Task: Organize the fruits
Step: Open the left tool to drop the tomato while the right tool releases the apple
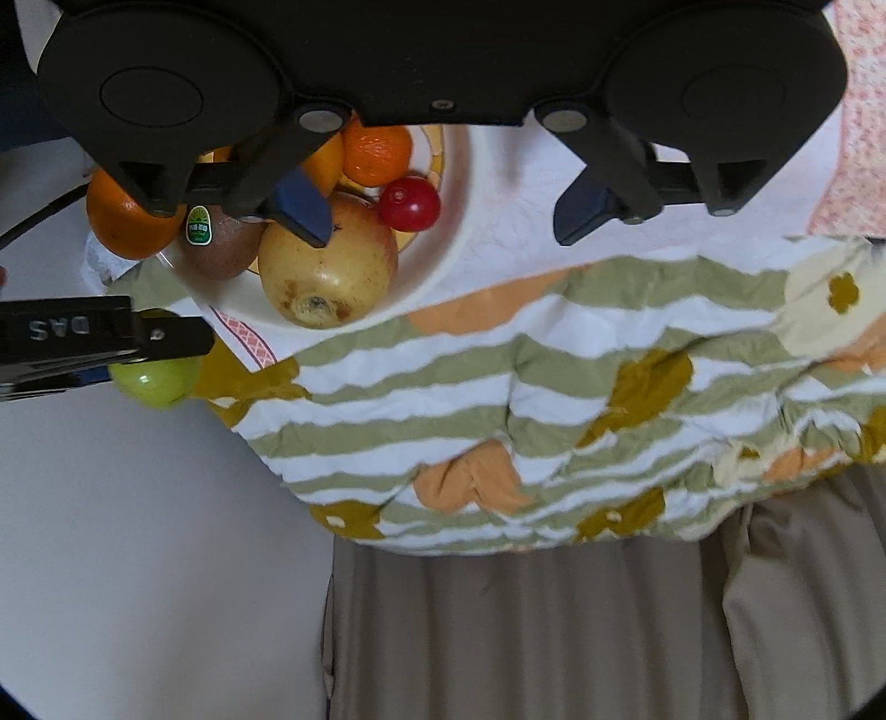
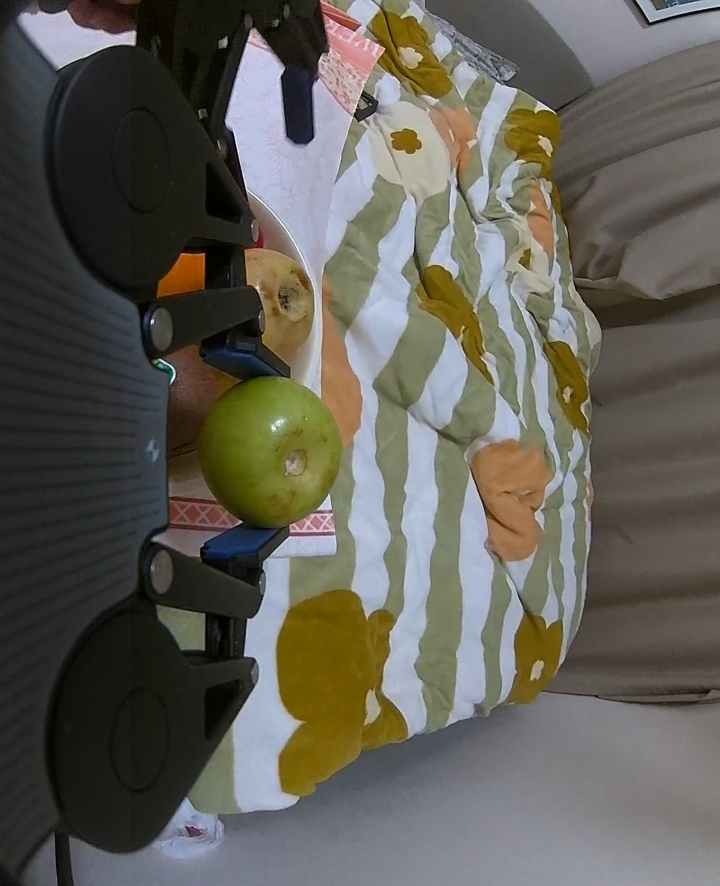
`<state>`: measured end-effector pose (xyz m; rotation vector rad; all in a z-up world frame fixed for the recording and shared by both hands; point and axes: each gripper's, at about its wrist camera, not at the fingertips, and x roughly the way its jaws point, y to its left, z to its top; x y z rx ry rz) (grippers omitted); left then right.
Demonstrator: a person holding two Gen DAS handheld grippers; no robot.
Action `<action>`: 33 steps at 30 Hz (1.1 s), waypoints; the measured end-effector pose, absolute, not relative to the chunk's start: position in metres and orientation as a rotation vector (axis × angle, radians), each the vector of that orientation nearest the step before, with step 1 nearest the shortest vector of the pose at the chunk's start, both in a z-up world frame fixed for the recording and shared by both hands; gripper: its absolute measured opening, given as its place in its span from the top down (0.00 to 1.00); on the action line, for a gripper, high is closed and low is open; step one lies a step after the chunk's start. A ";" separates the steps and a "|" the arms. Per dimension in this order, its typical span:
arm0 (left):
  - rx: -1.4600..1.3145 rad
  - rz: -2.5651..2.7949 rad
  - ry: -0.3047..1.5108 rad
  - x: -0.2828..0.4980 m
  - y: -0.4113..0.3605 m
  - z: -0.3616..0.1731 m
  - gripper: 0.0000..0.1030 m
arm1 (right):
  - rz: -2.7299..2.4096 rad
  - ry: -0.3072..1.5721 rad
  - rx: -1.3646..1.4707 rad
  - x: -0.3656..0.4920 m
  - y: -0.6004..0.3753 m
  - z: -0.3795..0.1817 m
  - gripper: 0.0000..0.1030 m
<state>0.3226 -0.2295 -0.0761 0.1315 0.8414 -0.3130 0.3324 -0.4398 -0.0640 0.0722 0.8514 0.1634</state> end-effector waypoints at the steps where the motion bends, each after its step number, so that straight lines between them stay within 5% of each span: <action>1: 0.138 -0.309 0.838 0.322 -0.229 -0.075 0.10 | 0.165 0.857 0.075 0.334 -0.440 -0.066 0.33; 14: 0.119 -0.266 0.828 0.312 -0.207 -0.065 0.08 | 0.208 0.875 0.122 0.356 -0.433 -0.094 0.31; 18: 0.114 -0.254 0.825 0.306 -0.202 -0.065 0.08 | 0.202 0.844 0.137 0.354 -0.435 -0.091 0.00; 33: 0.095 -0.215 0.720 0.256 -0.191 -0.025 0.08 | 0.161 0.738 0.138 0.300 -0.436 -0.037 0.00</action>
